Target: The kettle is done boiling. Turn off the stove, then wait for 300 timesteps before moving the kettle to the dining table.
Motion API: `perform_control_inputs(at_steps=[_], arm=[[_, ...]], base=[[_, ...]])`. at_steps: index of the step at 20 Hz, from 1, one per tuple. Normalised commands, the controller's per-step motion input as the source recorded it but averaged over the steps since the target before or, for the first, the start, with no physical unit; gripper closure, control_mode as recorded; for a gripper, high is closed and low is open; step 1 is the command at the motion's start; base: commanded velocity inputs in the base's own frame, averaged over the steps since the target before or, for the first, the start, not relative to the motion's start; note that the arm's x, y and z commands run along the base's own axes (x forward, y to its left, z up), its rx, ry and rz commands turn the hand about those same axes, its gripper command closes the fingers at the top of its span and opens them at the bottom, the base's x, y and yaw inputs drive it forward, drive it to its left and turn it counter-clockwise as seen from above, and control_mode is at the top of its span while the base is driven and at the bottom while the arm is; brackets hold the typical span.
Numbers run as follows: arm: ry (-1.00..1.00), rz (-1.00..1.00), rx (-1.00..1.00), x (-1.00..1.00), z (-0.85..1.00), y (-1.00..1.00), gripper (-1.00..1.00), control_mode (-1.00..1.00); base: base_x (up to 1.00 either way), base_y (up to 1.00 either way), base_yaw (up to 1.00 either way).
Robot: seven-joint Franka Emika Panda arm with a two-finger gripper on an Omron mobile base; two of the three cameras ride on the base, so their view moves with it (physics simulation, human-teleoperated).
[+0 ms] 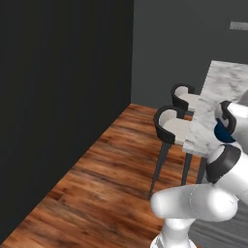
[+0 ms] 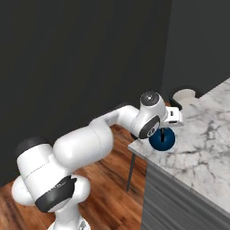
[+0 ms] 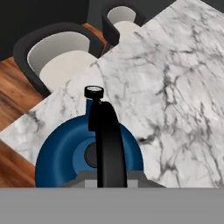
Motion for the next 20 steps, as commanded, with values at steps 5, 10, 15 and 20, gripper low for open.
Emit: perform_control_inputs(at_steps=[5, 10, 15, 20], arm=[[0.0, 0.0, 0.0, 0.27, -0.13, 0.0, 1.0, -1.0], [0.0, 0.0, 0.0, 0.27, -0.14, 0.0, 1.0, -1.0], [0.0, 0.0, 0.0, 0.19, -0.18, 0.0, 1.0, -1.0], [0.0, 0.0, 0.0, 0.15, -0.15, 0.0, 1.0, -1.0]], base=[[0.0, 0.0, 0.0], [0.0, 0.0, 0.0], [0.0, 0.0, 0.0], [0.0, 0.0, 0.0]])
